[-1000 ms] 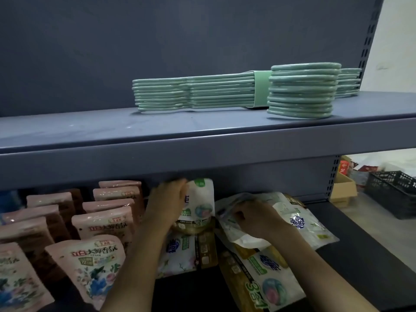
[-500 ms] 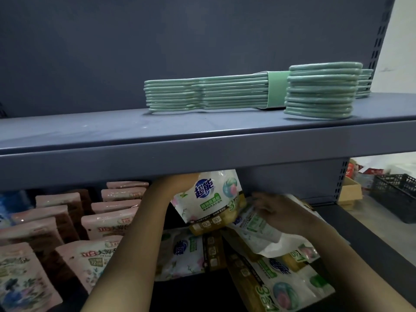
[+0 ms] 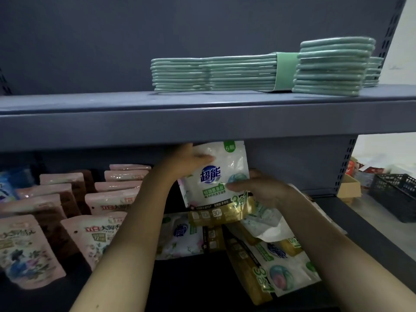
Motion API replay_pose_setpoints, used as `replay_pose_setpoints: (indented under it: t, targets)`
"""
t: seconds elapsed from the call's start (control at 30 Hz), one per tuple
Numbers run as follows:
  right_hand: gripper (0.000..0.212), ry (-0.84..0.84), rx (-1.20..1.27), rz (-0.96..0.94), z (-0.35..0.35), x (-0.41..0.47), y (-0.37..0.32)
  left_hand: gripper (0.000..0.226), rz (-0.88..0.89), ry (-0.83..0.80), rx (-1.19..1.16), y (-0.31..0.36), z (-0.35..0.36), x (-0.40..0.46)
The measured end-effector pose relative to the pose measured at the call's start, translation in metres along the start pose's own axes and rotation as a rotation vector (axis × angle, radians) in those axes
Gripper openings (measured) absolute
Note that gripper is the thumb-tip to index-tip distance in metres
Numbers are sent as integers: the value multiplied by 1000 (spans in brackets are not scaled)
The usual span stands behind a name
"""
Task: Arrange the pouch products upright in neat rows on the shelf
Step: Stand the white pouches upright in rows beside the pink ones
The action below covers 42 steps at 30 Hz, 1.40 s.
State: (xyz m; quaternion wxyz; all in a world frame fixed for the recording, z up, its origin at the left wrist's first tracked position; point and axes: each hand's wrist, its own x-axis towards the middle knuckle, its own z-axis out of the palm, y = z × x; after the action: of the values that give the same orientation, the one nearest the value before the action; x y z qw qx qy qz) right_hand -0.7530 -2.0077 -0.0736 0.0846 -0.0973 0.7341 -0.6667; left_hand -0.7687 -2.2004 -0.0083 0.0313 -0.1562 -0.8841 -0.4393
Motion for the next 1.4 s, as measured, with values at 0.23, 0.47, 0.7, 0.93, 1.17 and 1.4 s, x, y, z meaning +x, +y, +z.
replay_pose_setpoints:
  t: [0.23, 0.47, 0.7, 0.93, 1.17, 1.4]
  targets:
    - [20, 41, 43, -21, -2, 4, -8, 47, -186, 21, -340, -43, 19, -30]
    - [35, 154, -86, -68, 7, 32, -7, 53, -178, 132, -110, -70, 31, -22]
    - [40, 324, -549, 29, 10, 70, 4, 30, -240, 396, 132, -80, 33, -3]
    - [44, 363, -561, 139, 18, 77, 26, 24, -275, 554, -105, -100, 55, 3]
    - [21, 301, -735, 231, 11, 81, 37, 27, -322, 522, -155, -124, 74, 6]
    - [25, 306, -907, 229, 13, 90, 36, 44, -344, 366, -106, -133, 73, 5]
